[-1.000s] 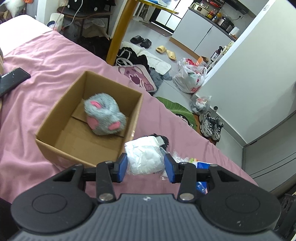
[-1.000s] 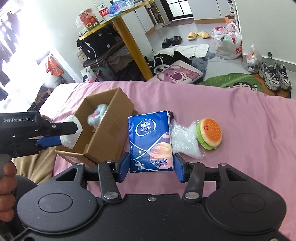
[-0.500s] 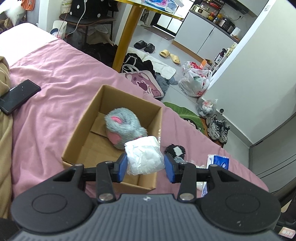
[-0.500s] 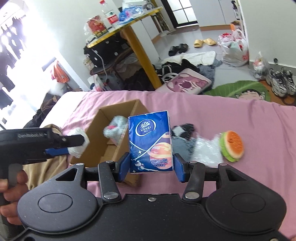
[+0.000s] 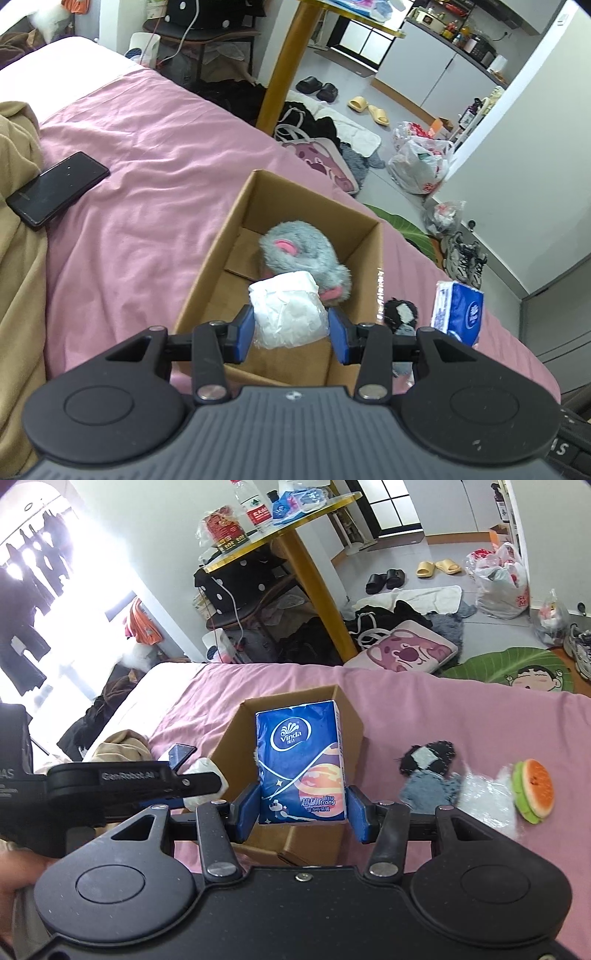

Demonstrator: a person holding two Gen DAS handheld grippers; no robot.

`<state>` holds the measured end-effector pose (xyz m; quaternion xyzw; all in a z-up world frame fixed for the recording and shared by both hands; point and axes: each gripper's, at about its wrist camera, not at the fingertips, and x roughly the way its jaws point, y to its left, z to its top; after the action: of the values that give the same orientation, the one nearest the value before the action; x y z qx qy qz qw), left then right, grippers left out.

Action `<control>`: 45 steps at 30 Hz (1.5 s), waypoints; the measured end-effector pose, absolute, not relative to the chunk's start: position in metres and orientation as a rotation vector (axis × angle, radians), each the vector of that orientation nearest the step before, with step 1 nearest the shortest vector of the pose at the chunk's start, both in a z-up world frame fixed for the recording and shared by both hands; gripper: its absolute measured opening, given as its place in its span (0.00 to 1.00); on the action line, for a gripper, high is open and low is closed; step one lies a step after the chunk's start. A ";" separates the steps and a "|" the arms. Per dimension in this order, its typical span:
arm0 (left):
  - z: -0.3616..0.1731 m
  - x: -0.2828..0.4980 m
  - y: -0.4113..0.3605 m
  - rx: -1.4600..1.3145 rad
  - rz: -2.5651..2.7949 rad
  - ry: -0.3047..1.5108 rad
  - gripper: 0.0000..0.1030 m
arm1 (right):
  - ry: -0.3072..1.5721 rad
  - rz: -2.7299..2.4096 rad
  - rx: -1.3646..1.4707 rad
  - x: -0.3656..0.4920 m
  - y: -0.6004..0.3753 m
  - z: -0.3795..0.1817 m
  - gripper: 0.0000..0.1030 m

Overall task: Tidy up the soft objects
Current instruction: 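Carry the white bundle and tissue pack into the box with both grippers, then open both grippers and withdraw them from the box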

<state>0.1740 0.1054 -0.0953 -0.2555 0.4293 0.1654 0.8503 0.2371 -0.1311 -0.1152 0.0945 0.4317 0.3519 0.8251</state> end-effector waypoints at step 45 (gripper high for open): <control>-0.054 0.168 0.078 -0.451 0.371 0.835 1.00 | 0.927 0.716 0.108 0.244 -0.160 -0.092 1.00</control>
<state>0.1681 0.0780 -0.0538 -0.2156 0.3998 0.1773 0.8731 0.2435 -0.1603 -0.0925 0.0510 0.4373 0.3378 0.8319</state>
